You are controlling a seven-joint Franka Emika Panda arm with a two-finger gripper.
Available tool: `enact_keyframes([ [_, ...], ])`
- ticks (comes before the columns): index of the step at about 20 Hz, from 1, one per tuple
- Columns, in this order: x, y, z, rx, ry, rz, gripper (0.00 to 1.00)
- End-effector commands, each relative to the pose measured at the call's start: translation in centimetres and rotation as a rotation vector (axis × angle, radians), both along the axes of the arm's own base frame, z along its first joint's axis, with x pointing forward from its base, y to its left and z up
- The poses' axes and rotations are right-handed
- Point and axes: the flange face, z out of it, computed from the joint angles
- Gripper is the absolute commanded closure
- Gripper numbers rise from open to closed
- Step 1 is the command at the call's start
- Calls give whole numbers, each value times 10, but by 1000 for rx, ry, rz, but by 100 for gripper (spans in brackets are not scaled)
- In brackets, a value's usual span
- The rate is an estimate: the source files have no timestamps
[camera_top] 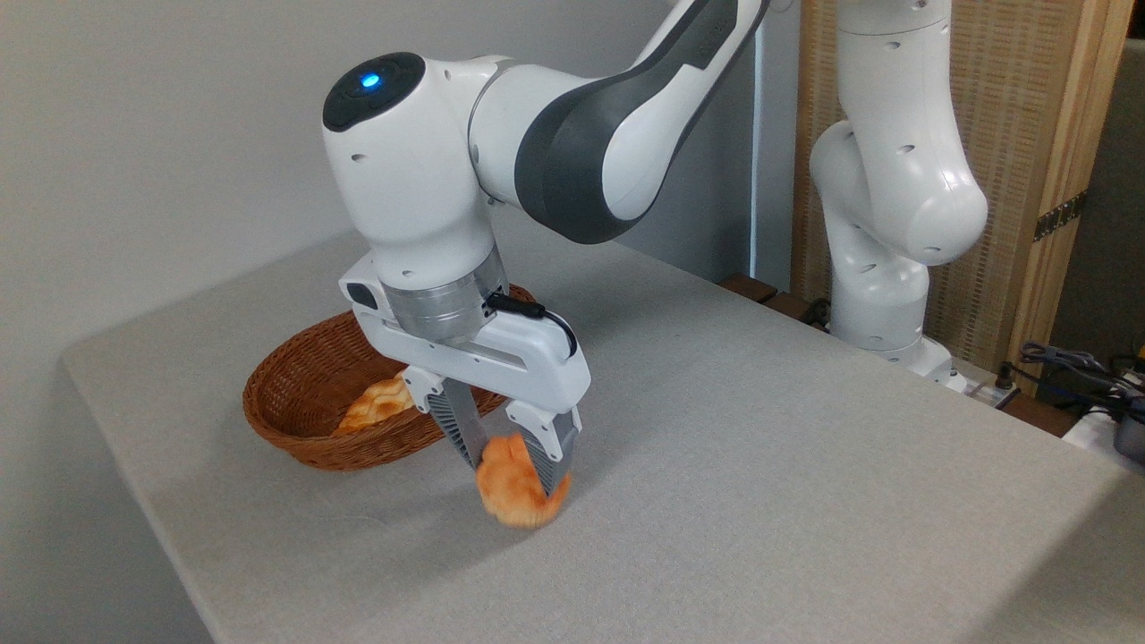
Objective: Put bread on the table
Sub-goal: 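Lower the bread roll onto the table beside the basket and release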
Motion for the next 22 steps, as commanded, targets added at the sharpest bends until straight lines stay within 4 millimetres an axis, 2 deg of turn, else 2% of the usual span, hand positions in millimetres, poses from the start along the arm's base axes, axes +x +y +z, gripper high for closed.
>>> enact_keyframes([
  [1,-1,3,2,12,0,-18,0],
  [7,1,2,8,11,-20,-17,0],
  [16,13,3,35,7,-171,-25,0],
  [22,7,5,55,-23,-218,-199,0],
])
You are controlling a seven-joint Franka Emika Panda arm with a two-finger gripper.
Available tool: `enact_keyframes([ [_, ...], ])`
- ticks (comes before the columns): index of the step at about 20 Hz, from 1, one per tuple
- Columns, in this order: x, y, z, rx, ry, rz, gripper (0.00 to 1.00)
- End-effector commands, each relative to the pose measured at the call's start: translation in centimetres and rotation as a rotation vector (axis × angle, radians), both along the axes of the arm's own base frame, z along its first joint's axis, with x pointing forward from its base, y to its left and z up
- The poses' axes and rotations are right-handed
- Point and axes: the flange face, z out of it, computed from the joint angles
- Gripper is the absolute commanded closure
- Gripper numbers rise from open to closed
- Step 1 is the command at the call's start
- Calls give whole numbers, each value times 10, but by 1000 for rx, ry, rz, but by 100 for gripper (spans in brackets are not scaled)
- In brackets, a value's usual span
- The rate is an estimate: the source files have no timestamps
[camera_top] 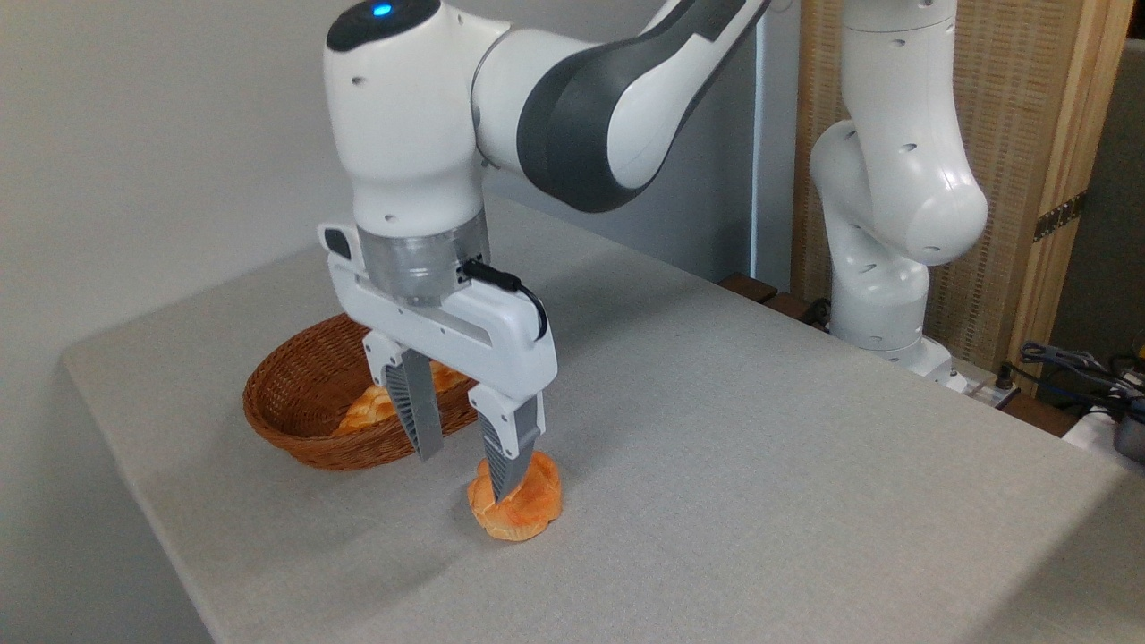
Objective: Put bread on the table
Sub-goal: 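Lower the bread roll onto the table beside the basket and release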
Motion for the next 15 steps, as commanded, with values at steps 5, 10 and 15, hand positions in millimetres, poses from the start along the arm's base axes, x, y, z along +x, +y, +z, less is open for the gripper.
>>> enact_keyframes([
  [5,-9,6,28,-10,-65,-132,0],
  [10,-19,22,51,-29,-94,-112,0],
  [15,-26,24,64,-41,-106,-114,0],
])
